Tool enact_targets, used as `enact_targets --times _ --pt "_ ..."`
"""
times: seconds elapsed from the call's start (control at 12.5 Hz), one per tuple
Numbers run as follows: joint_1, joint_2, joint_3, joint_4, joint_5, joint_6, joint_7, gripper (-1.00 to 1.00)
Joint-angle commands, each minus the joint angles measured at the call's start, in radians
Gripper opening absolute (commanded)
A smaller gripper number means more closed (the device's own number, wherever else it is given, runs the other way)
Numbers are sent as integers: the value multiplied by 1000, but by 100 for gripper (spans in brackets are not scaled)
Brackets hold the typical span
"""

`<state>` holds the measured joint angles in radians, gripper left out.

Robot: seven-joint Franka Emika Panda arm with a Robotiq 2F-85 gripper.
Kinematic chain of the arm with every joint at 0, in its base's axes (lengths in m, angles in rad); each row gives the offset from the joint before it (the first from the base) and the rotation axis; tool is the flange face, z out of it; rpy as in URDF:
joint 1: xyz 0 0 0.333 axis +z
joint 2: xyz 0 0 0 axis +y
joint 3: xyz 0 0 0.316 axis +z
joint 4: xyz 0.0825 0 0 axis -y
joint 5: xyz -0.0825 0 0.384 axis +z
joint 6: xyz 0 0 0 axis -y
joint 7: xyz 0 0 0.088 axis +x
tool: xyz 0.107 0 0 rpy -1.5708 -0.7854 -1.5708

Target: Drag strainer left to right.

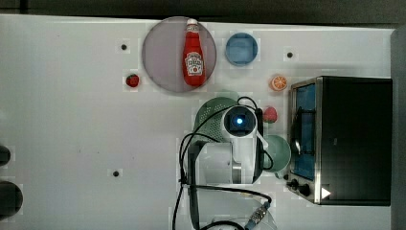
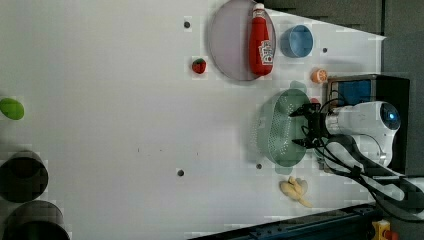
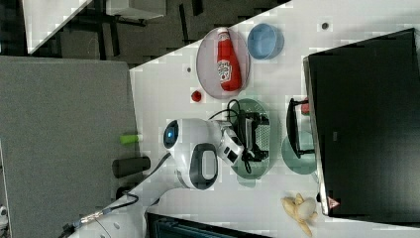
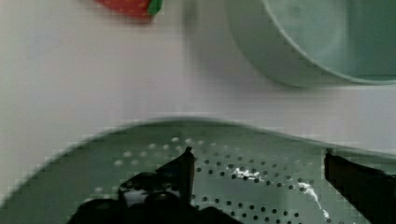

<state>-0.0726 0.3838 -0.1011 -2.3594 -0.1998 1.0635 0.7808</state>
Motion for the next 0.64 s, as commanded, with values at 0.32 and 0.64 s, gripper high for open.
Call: enact_targets --times 0.32,0.64 --pt "20 -33 -31 10 -4 22 -94 100" --pt "21 -187 32 -12 -3 -22 -513 100"
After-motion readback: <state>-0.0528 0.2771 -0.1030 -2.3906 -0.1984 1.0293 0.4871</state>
